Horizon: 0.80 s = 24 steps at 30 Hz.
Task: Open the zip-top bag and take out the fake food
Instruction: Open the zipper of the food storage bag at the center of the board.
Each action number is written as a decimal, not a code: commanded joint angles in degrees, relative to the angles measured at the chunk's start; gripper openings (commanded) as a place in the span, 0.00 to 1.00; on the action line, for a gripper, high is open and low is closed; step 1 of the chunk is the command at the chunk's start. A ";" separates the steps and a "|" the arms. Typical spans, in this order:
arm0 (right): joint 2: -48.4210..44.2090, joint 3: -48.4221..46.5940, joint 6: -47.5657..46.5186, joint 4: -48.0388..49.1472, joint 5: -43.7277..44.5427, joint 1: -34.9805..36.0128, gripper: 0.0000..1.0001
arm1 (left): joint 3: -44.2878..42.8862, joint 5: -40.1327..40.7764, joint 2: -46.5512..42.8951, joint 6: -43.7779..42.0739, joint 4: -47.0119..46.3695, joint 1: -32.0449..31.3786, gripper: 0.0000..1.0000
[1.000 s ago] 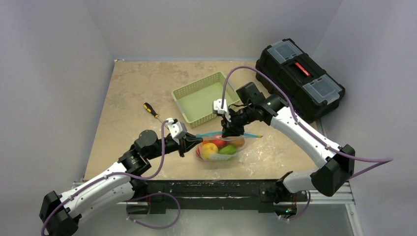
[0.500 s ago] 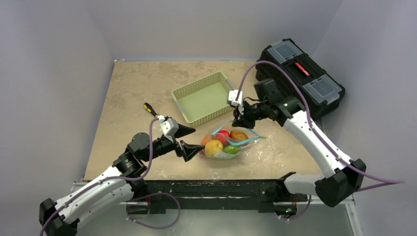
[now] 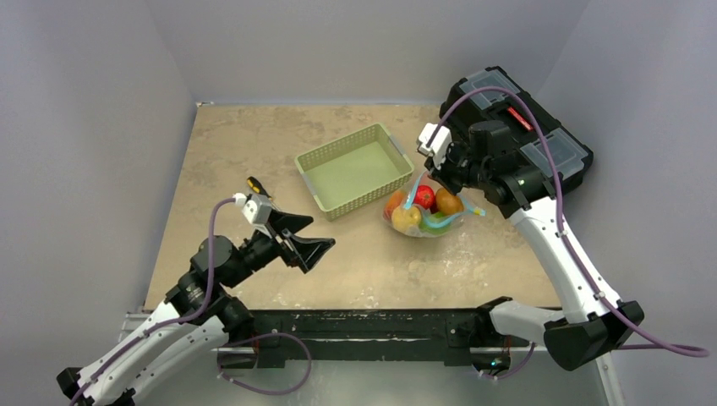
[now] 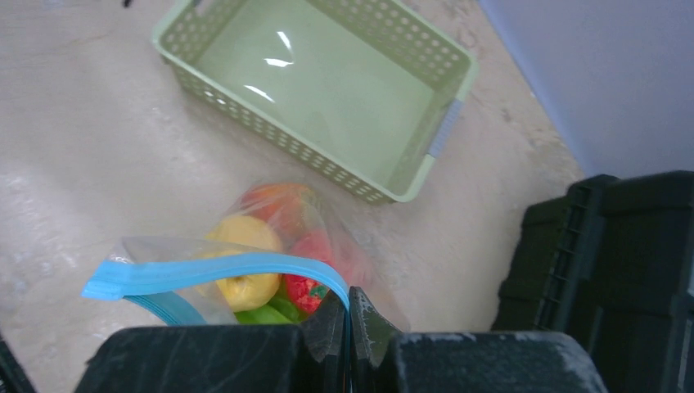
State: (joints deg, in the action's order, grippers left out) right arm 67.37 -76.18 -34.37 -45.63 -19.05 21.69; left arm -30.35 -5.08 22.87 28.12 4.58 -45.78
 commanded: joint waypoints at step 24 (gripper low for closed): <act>6.56 11.18 6.94 8.20 -20.69 7.99 0.00 | 13.27 8.25 29.37 32.45 -36.64 -10.89 0.84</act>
State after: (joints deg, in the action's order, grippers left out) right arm 73.58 -61.43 -31.31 -41.17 -34.00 29.67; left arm -17.47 -5.23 46.50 53.17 -17.78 -54.94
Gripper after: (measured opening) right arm 0.003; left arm 0.836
